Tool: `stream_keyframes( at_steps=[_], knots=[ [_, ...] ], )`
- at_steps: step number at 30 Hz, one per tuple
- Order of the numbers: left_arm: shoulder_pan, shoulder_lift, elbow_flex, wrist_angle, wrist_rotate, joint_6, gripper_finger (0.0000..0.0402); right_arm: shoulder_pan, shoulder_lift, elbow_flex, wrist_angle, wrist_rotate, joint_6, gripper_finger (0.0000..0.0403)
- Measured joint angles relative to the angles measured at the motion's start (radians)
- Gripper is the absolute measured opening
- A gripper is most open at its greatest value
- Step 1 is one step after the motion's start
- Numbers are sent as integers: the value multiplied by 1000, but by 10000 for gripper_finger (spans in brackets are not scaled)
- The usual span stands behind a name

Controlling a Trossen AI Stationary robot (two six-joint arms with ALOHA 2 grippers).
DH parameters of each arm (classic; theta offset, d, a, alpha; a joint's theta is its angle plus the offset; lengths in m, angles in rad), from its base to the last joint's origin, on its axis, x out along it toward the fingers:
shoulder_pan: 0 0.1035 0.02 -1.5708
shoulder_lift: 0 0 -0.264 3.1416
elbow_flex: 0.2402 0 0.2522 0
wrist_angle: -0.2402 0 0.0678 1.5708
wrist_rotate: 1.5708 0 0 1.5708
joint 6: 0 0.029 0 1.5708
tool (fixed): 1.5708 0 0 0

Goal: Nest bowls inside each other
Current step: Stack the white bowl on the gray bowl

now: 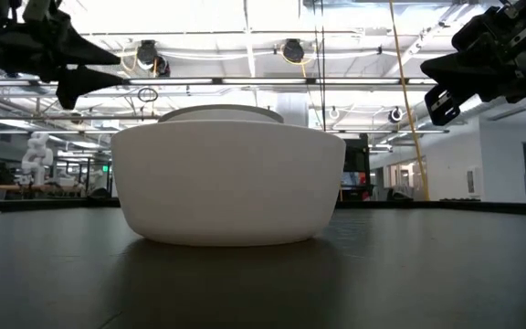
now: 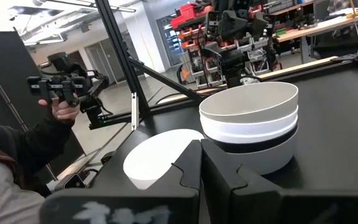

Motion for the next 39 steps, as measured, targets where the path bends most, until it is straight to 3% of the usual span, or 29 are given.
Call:
stream_keyframes(
  at_steps=[15,23,39],
  knots=[
    [-86,-97,-116,11,121,53,211,0,0,0,8,0,-5,0],
    [-162,-111,-211,303,187,95,211,0,0,0,9,5,8,0],
    [-249,-104,-210,198,206,242,211,0,0,0,64,9,8,0]
  ],
)
